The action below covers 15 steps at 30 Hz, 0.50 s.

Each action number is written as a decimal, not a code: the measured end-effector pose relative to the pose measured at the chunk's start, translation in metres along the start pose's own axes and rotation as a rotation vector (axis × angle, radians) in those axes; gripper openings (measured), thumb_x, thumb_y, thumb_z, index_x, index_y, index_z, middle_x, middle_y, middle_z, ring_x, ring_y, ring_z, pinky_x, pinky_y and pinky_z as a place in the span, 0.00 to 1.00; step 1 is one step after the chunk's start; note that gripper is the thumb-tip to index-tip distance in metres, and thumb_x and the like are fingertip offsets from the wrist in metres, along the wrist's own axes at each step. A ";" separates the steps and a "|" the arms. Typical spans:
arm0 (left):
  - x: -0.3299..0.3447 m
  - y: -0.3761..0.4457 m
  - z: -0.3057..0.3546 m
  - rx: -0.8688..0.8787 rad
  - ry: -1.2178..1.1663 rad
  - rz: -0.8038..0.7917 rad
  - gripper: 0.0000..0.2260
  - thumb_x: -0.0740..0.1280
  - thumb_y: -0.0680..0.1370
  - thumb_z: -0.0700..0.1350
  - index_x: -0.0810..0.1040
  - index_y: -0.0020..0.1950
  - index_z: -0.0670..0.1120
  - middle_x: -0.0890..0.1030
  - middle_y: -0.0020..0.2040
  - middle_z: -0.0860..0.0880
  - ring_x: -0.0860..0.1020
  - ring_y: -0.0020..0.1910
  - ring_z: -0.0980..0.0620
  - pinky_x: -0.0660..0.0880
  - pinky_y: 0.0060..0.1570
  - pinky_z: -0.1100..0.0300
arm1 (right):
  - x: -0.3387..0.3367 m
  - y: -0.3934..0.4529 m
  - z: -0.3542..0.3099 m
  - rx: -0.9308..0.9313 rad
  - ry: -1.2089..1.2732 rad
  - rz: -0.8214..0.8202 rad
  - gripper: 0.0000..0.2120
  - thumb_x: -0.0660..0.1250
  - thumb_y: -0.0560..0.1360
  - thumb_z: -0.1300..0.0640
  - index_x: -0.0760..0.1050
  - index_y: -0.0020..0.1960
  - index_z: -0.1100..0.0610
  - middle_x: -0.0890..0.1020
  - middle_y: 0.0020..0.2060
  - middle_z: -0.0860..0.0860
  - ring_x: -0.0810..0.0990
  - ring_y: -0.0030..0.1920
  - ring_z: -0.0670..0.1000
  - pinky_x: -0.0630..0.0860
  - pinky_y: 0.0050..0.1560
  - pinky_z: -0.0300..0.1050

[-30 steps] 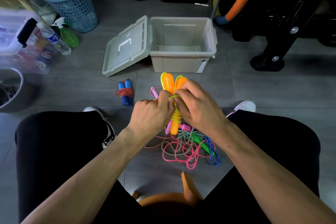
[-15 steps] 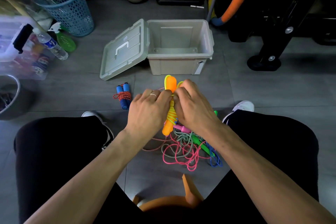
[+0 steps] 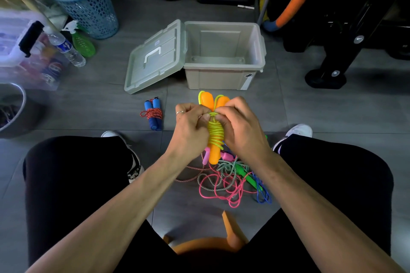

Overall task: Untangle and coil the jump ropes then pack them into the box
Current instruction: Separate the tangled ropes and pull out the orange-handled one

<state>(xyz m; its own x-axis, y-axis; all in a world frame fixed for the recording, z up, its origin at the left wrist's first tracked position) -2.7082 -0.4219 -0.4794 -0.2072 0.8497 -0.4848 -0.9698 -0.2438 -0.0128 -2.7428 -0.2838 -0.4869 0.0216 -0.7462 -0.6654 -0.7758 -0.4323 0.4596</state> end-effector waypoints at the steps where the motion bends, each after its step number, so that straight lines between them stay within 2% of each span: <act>1: 0.000 0.000 0.000 -0.038 -0.043 -0.001 0.10 0.62 0.79 0.33 0.79 0.46 0.44 0.68 0.48 0.52 0.67 0.56 0.54 0.63 0.51 0.79 | 0.000 0.000 0.001 -0.003 0.010 0.017 0.09 0.65 0.79 0.60 0.79 0.51 0.66 0.75 0.45 0.59 0.76 0.43 0.53 0.74 0.46 0.44; 4: -0.002 0.000 0.003 -0.134 -0.156 -0.013 0.09 0.62 0.80 0.34 0.80 0.46 0.45 0.69 0.53 0.49 0.69 0.52 0.62 0.67 0.49 0.76 | -0.003 0.001 0.000 0.063 0.101 0.136 0.06 0.70 0.76 0.62 0.79 0.50 0.66 0.77 0.43 0.58 0.76 0.42 0.49 0.73 0.48 0.38; 6: -0.002 0.000 0.005 -0.165 -0.190 -0.004 0.08 0.63 0.80 0.35 0.80 0.47 0.45 0.69 0.56 0.47 0.70 0.50 0.65 0.67 0.47 0.78 | -0.007 0.003 -0.001 0.085 0.117 0.193 0.07 0.72 0.75 0.62 0.78 0.47 0.66 0.77 0.42 0.57 0.75 0.41 0.47 0.72 0.47 0.35; 8: -0.002 0.001 0.006 -0.171 -0.194 0.022 0.09 0.62 0.80 0.36 0.80 0.47 0.46 0.69 0.57 0.46 0.70 0.51 0.63 0.69 0.50 0.75 | -0.008 0.004 -0.002 0.046 0.059 0.202 0.06 0.73 0.74 0.62 0.79 0.44 0.65 0.76 0.41 0.57 0.76 0.41 0.49 0.74 0.45 0.40; 11: 0.000 0.001 0.003 -0.192 -0.212 0.062 0.09 0.62 0.80 0.36 0.80 0.45 0.45 0.71 0.58 0.44 0.71 0.56 0.53 0.72 0.56 0.64 | -0.010 0.008 -0.002 0.034 0.037 0.177 0.07 0.73 0.75 0.59 0.80 0.42 0.63 0.77 0.39 0.56 0.78 0.38 0.52 0.76 0.41 0.47; 13: 0.000 0.001 -0.002 -0.219 -0.266 0.056 0.08 0.63 0.80 0.38 0.81 0.46 0.43 0.72 0.59 0.40 0.72 0.55 0.52 0.73 0.50 0.65 | -0.013 0.009 -0.003 0.023 0.017 0.149 0.06 0.73 0.74 0.59 0.81 0.42 0.62 0.79 0.38 0.54 0.78 0.37 0.52 0.76 0.40 0.47; 15: 0.000 -0.001 -0.002 -0.228 -0.367 0.040 0.08 0.64 0.77 0.42 0.82 0.44 0.45 0.72 0.59 0.36 0.73 0.52 0.51 0.72 0.44 0.66 | -0.017 0.010 -0.003 0.021 -0.009 0.128 0.05 0.73 0.74 0.59 0.81 0.43 0.61 0.80 0.39 0.53 0.79 0.38 0.51 0.76 0.40 0.46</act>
<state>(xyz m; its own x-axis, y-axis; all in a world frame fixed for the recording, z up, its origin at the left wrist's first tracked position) -2.7067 -0.4221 -0.4811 -0.3164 0.9372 -0.1465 -0.9152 -0.3422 -0.2129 -2.7489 -0.2772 -0.4693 -0.0839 -0.7903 -0.6069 -0.7848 -0.3229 0.5290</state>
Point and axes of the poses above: each hand's wrist, its own y-axis towards the middle knuckle, its own x-axis out of the palm, z = x × y, the point moved 1 cm from there along y, towards the middle knuckle
